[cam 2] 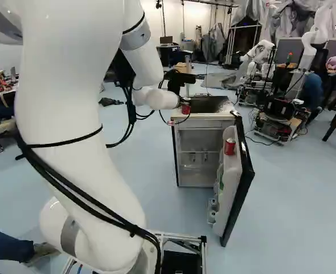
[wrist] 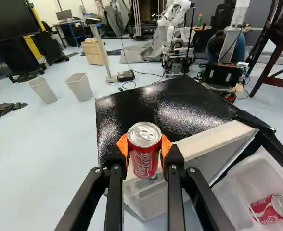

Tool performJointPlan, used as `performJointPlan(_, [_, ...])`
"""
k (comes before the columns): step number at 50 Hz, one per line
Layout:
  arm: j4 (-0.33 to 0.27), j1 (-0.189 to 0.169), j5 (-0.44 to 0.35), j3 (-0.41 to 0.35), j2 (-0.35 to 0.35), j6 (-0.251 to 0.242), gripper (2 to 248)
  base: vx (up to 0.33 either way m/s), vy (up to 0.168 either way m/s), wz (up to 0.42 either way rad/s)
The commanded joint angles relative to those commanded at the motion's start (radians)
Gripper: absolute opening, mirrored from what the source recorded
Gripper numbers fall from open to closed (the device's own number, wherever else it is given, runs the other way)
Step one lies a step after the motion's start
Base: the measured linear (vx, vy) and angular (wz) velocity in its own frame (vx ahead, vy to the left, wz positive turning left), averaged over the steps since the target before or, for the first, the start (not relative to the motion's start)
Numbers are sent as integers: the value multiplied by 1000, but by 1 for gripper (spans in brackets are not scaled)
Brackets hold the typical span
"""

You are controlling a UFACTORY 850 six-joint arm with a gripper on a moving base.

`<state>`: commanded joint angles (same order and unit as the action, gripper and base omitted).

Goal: Grab a drink from the fridge

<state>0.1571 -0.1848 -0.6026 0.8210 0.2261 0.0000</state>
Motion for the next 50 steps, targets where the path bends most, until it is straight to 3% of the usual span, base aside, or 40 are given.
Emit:
performJointPlan(31, [0,2,0,114,98,0,88,0,0,0])
performJointPlan(50, [0,2,0,124,106,0,88,0,0,0])
